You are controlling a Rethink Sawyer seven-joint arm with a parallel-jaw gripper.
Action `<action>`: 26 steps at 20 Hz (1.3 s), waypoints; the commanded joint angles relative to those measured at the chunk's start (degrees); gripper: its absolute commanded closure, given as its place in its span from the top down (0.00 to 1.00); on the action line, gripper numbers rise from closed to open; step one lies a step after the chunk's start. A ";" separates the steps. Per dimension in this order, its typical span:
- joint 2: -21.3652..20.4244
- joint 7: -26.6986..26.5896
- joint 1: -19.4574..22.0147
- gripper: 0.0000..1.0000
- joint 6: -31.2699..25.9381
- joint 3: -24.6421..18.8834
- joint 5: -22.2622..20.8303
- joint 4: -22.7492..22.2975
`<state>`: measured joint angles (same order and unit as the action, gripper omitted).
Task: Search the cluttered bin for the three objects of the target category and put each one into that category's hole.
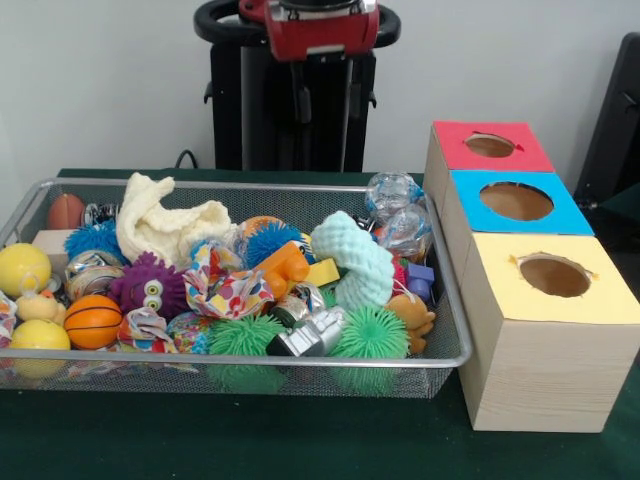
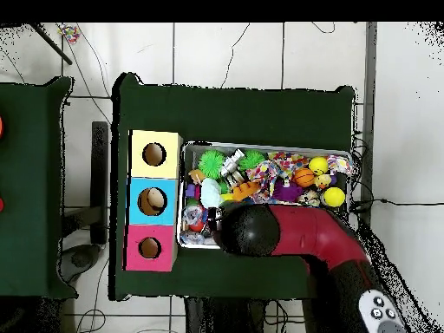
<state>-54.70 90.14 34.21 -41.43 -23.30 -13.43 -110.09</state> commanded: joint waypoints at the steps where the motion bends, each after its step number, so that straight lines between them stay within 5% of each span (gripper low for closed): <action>1: 9.13 0.14 -1.46 1.00 -10.78 1.22 -4.69 19.11; 10: 11.52 11.81 -10.45 1.00 -17.64 4.64 -2.40 28.64; 16: 13.96 12.09 -13.40 1.00 -18.90 5.46 -0.13 32.83; 26: 15.91 5.16 -9.98 1.00 -9.98 4.64 1.74 27.20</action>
<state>-42.89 90.15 21.19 -54.05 -19.80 -12.43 -82.27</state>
